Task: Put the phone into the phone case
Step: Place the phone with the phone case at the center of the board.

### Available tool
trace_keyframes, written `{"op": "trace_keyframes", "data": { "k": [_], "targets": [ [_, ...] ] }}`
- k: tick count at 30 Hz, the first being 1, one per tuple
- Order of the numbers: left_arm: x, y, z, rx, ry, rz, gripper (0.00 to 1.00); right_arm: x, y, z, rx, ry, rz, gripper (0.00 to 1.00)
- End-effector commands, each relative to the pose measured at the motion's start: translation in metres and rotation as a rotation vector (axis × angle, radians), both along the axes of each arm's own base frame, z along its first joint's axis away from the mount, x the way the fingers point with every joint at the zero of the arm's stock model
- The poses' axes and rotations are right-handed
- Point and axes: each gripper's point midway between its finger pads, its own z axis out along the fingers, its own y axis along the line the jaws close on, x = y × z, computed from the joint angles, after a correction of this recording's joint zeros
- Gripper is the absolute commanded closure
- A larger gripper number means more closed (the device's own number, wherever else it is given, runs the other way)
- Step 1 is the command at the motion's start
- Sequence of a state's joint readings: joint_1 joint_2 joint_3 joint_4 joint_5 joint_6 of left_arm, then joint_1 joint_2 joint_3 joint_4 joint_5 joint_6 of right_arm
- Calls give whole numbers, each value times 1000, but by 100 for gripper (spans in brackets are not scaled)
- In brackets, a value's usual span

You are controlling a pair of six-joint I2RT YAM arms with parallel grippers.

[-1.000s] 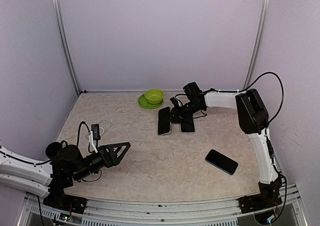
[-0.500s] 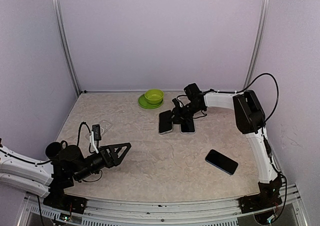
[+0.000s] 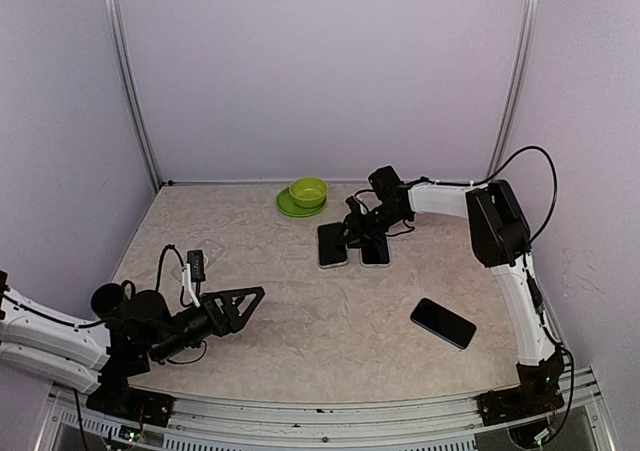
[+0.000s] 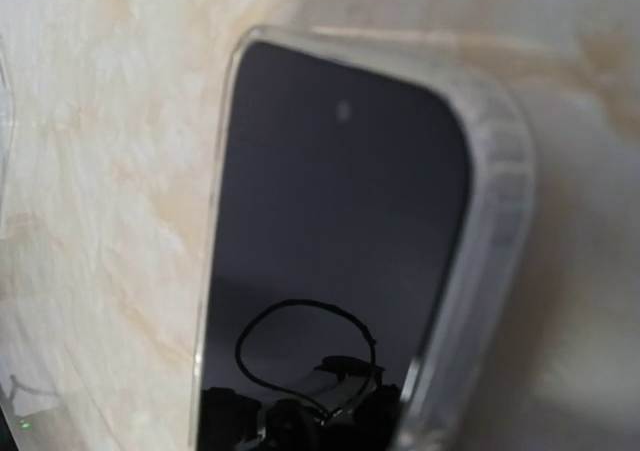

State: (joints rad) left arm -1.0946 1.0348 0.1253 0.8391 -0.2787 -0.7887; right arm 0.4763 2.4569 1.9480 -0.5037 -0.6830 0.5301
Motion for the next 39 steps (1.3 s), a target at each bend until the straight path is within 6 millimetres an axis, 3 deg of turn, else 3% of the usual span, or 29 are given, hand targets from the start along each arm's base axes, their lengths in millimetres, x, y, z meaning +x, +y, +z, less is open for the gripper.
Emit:
{"op": "trace_keyframes", "data": {
  "k": [1,9,20,27,34,39],
  "targets": [
    [1,-3,10,-35,-18,3,1,3,-11,5,-46,-22,-23,61],
    [1,-1,8,-35,-15,7,1,-8,-15,7,-77,-30,-18,61],
    [1,4,14,-44,-22,20,1,-14,-11,31,-66,-67,3,61],
    [2,9,18,-42,-28,41,1,-26,-10,65,-49,-138,33,61],
    [8,18,25,20,-58,96,1,-51,-36,96,-99,-239,18,54],
    [13,15,57,55,-115,109,1,-75,-58,108,-132,-283,1,54]
  ]
}}
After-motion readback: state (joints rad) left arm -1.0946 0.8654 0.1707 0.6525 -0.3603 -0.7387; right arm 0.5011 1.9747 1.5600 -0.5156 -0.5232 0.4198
